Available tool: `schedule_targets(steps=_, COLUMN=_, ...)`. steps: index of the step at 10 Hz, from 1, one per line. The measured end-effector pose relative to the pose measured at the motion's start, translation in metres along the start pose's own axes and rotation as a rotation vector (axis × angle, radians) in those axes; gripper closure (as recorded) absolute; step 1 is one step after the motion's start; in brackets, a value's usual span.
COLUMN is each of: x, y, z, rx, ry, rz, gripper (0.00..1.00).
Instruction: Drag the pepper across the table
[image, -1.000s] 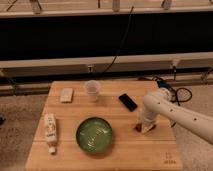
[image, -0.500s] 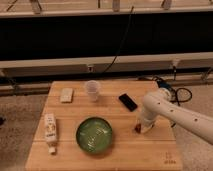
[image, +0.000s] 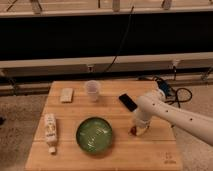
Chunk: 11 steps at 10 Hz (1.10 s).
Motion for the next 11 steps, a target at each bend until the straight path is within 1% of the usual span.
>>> schedule_targets(steps=3, x=-0.015, y=0.012, z=0.004, rx=-0.018, ry=-0.018, rz=-0.035, gripper=1.00)
schedule_targets(steps=6, x=-0.028, y=0.031, z=0.002, rx=-0.028, ry=-0.034, rz=-0.063, gripper=1.00)
schedule_targets(steps=11, x=-0.050, y=0.043, z=0.008, rx=-0.051, ry=-0.066, rz=-0.118, gripper=1.00)
